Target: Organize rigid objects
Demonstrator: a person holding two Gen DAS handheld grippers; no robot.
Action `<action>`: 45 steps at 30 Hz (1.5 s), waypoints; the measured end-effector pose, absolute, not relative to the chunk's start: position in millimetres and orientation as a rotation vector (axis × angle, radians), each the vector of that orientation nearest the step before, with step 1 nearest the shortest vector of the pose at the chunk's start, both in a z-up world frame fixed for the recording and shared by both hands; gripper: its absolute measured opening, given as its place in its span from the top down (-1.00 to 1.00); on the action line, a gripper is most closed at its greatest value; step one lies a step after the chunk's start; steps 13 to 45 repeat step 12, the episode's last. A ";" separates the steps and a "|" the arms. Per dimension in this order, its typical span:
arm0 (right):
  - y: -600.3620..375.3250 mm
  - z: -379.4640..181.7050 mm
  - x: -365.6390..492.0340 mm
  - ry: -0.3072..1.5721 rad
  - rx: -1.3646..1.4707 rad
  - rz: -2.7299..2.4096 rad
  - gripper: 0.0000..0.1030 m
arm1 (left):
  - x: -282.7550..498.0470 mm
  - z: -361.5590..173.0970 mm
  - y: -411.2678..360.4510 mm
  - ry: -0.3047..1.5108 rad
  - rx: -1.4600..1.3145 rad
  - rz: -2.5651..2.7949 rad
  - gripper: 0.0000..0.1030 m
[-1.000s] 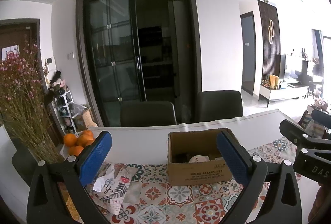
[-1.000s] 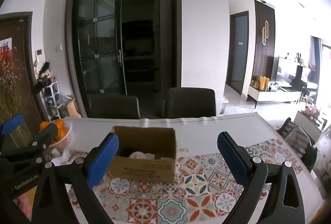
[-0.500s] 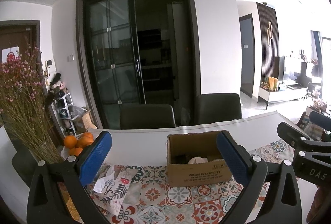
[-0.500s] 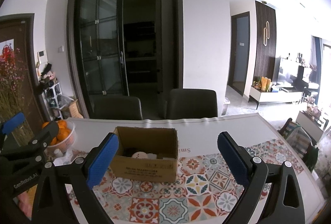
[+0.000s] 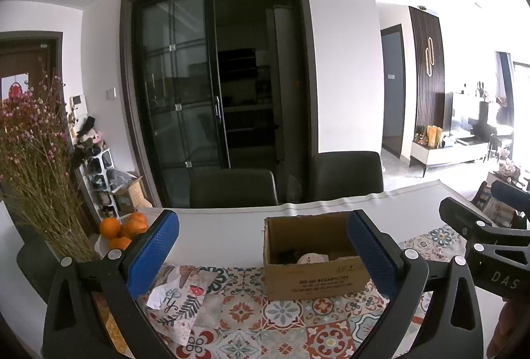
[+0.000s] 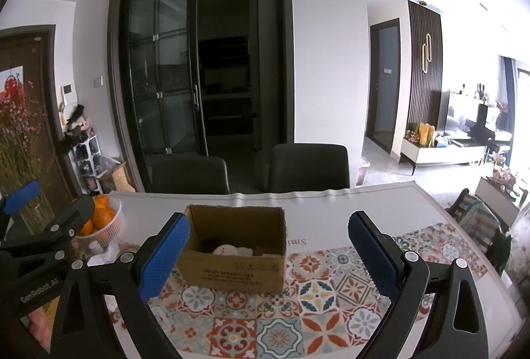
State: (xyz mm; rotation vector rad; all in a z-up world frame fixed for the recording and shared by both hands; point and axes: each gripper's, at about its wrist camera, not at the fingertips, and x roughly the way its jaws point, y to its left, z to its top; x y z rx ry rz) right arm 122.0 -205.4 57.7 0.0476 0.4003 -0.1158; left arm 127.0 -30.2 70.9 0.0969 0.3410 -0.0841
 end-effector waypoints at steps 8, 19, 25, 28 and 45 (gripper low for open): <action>-205.7 58.3 121.8 0.399 0.050 -0.118 -0.90 | 129.1 71.2 -28.9 0.348 0.093 -0.084 -1.00; -206.4 57.6 121.4 0.396 0.052 -0.124 -0.90 | 129.7 69.7 -28.3 0.350 0.089 -0.082 -1.00; -206.4 57.6 121.4 0.396 0.052 -0.124 -0.90 | 129.7 69.7 -28.3 0.350 0.089 -0.082 -1.00; -206.4 57.6 121.4 0.396 0.052 -0.124 -0.90 | 129.7 69.7 -28.3 0.350 0.089 -0.082 -1.00; -206.4 57.6 121.4 0.396 0.052 -0.124 -0.90 | 129.7 69.7 -28.3 0.350 0.089 -0.082 -1.00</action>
